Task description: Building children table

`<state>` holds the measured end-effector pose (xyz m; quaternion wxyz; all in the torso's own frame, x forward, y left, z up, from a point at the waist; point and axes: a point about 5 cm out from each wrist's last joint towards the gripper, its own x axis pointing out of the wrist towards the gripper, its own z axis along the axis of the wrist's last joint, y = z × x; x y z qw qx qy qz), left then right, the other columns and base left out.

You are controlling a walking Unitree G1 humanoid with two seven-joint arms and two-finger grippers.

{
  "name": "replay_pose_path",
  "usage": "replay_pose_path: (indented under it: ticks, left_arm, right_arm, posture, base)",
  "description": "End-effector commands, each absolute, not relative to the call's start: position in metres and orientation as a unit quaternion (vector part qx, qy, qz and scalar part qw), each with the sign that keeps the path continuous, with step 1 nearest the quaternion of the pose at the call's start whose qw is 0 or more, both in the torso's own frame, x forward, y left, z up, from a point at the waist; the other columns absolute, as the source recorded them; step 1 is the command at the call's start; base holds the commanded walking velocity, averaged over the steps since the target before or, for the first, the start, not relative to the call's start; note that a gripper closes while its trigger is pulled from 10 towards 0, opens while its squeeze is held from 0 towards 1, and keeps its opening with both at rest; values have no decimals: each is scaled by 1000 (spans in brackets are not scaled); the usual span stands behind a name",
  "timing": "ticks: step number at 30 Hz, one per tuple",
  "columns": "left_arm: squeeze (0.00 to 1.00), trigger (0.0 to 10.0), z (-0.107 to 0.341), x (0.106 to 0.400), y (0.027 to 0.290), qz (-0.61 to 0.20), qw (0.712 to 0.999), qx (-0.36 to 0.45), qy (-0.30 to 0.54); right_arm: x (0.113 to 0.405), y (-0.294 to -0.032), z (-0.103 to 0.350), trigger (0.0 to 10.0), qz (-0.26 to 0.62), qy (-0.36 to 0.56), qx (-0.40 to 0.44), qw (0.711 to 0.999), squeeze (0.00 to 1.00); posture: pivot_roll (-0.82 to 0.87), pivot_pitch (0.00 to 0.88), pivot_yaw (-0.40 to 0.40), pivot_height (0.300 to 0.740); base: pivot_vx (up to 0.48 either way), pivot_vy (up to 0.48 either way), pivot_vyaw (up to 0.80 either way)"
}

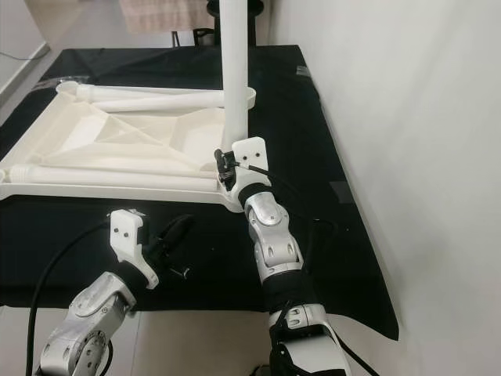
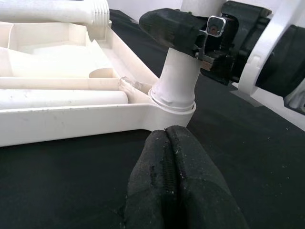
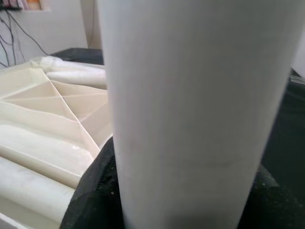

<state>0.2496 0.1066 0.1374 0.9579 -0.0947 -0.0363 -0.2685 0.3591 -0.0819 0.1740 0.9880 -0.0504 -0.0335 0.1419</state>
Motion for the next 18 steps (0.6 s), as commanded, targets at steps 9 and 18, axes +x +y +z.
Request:
replay_pose_path:
  ticks: [9,18]
  left_arm:
    - [0,10000,131,249,109,-264,959,-96,-21]
    - [0,10000,129,247,108,-264,960,-96,-20]
  right_arm:
    - [362,-81,185,10000,275,-44,-21,960,0]
    - [370,-92,201,10000,497,-28,-73,864,0]
  posture:
    - [43,138,2,740]
    - [63,123,-7,740]
  base:
    - [0,0,0]
    - [0,0,0]
